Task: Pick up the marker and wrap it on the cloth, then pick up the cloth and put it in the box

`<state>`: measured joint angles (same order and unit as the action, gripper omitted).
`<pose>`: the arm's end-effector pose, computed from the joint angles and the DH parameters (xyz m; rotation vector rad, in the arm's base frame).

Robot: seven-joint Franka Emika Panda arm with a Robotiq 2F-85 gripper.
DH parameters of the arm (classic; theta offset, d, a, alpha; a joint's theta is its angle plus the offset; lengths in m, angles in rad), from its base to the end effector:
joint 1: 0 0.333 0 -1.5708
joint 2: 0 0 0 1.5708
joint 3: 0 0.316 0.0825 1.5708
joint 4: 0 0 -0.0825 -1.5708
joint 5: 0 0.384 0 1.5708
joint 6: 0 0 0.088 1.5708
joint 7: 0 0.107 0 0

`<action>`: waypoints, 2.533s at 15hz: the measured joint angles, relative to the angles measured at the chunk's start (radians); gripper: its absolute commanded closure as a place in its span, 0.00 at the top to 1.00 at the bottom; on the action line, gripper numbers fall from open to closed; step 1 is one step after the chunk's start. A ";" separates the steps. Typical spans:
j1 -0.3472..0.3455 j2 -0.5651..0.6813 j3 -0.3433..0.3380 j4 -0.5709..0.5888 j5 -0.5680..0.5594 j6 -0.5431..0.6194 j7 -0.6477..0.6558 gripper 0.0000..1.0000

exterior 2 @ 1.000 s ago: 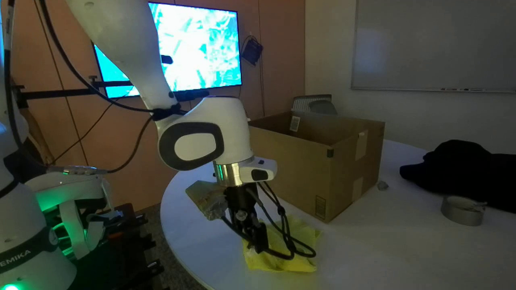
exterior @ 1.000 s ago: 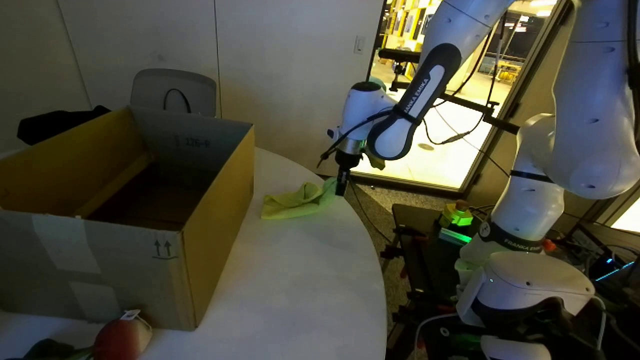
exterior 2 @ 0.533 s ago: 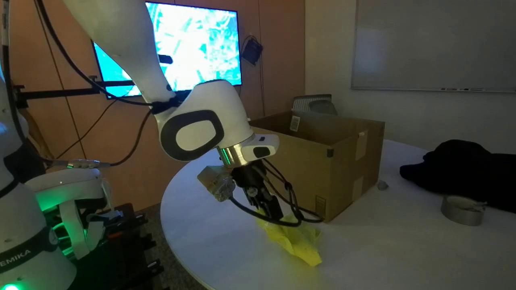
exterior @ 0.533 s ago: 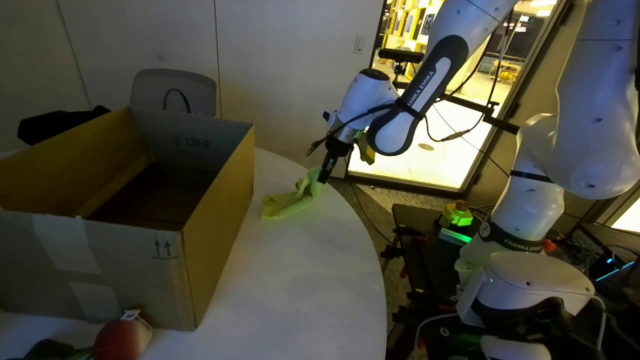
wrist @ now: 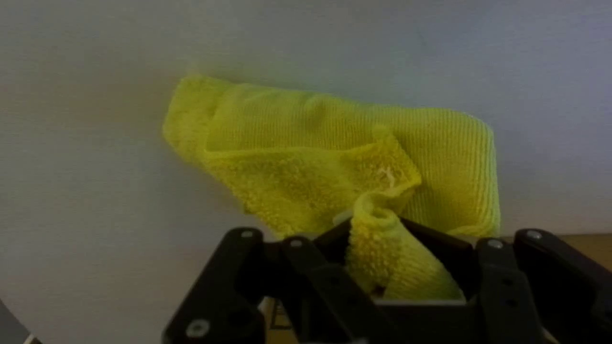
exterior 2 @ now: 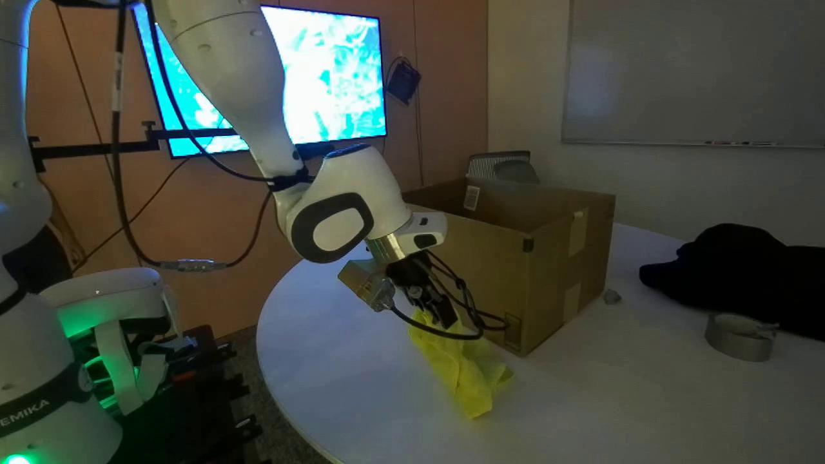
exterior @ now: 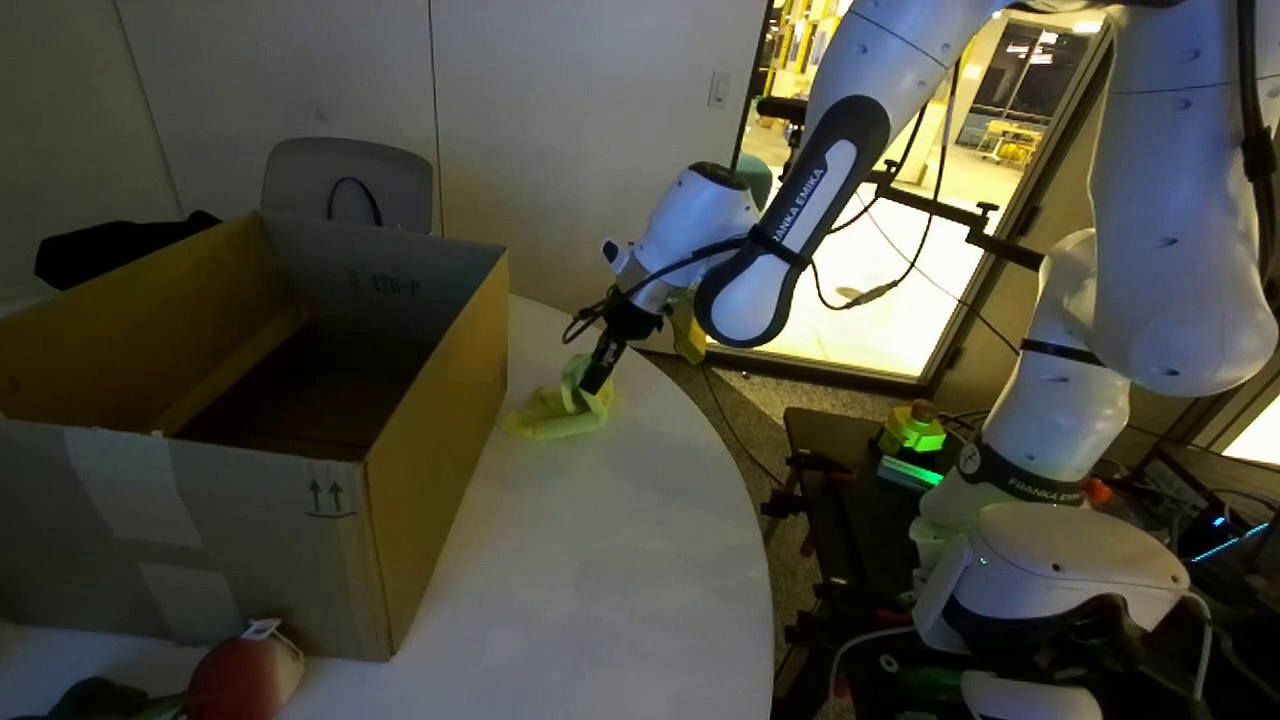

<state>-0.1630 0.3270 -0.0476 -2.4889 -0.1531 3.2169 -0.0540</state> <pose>0.4942 -0.0914 0.2038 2.9977 0.0060 0.5941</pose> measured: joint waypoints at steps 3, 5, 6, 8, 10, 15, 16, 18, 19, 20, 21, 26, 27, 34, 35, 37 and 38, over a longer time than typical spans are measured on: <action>-0.072 0.076 0.090 0.065 0.005 0.001 -0.002 0.09; -0.105 0.119 0.121 0.102 0.008 0.000 -0.005 0.10; -0.118 0.138 0.133 0.118 0.008 -0.001 -0.008 0.10; -0.142 0.175 0.150 0.150 0.008 -0.005 -0.009 0.11; -0.163 0.212 0.164 0.191 0.008 -0.027 -0.013 0.36; -0.205 0.302 0.204 0.321 0.016 -0.174 -0.070 0.59; -0.205 0.312 0.204 0.343 0.021 -0.204 -0.083 0.66; -0.204 0.328 0.202 0.386 0.029 -0.265 -0.106 0.81; -0.201 0.335 0.197 0.405 0.032 -0.290 -0.113 0.90; -0.196 0.342 0.190 0.422 0.036 -0.311 -0.118 0.98; -0.192 0.349 0.183 0.438 0.042 -0.331 -0.125 1.00; -0.195 0.349 0.173 0.482 0.101 -0.437 -0.173 1.00; -0.198 0.344 0.174 0.486 0.115 -0.455 -0.186 1.00; -0.229 0.244 0.193 0.463 0.233 -0.623 -0.326 1.00; -0.229 0.210 0.194 0.440 0.248 -0.643 -0.337 1.00; -0.226 0.145 0.194 0.406 0.269 -0.682 -0.358 1.00; -0.224 0.123 0.193 0.398 0.277 -0.701 -0.369 1.00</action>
<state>-0.3868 0.4500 0.1454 -2.0905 0.1241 2.5161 -0.4230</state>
